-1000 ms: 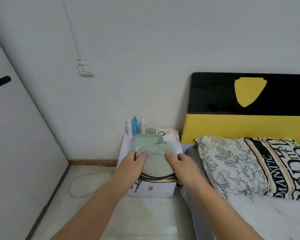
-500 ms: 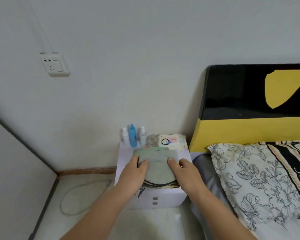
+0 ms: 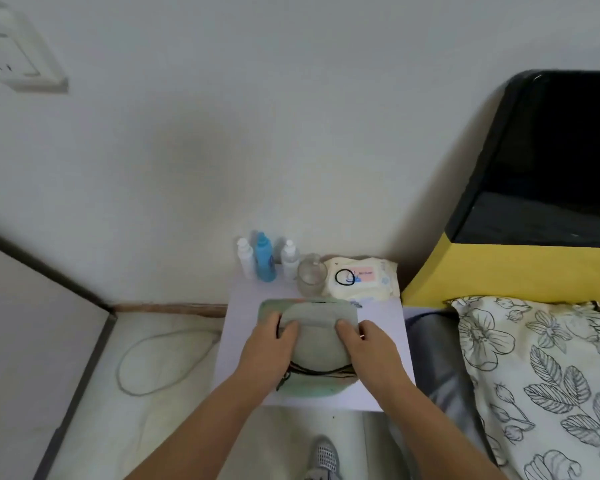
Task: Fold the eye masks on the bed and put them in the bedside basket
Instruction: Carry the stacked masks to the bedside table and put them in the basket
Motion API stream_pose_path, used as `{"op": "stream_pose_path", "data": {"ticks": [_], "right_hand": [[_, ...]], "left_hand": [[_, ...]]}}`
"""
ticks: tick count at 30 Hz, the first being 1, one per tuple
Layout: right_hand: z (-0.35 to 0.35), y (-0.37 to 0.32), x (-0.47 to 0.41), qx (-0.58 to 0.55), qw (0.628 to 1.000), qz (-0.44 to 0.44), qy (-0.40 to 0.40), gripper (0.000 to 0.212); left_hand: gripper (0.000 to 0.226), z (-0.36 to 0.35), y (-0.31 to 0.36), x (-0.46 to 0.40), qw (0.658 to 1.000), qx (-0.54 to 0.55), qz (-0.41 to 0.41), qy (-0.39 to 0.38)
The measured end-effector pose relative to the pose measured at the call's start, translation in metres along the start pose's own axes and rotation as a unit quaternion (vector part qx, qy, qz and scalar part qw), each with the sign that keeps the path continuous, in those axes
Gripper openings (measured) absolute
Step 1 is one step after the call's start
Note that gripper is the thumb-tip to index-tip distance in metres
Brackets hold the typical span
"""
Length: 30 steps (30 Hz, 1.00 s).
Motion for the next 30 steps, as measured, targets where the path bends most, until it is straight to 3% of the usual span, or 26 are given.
{"op": "stream_pose_path", "data": {"ticks": [6,11,23,27,30], "right_hand": [[-0.028,0.022,-0.058,0.024,0.999,-0.016,-0.023,0.024],[-0.058,0.04,-0.097,0.04,0.997,-0.053,-0.037,0.032],[-0.134,0.088,-0.167,0.026,0.989,-0.141,0.022,0.038],[-0.141,0.096,-0.186,0.079,0.981,-0.175,0.039,0.043],[-0.15,0.103,-0.196,0.077,0.975,-0.208,0.018,0.032]], "left_hand": [[0.019,-0.027,-0.044,-0.037,0.998,0.016,0.052,-0.001],[0.015,-0.045,-0.082,-0.069,0.998,0.004,0.067,0.006],[0.019,-0.098,-0.172,-0.127,0.993,-0.039,0.104,0.027],[0.024,-0.107,-0.188,-0.133,0.99,-0.07,0.122,0.029],[0.024,-0.111,-0.192,-0.136,0.988,-0.09,0.126,0.031]]}}
Point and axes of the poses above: each hand's wrist, its own x-axis away from the middle knuckle, its own z-axis out of the back of the hand, y = z × x, the point moved 6 cm from there along -x, towards the middle knuckle, and after that the axes turned 11 degrees about -z, right-handed, at the moved point
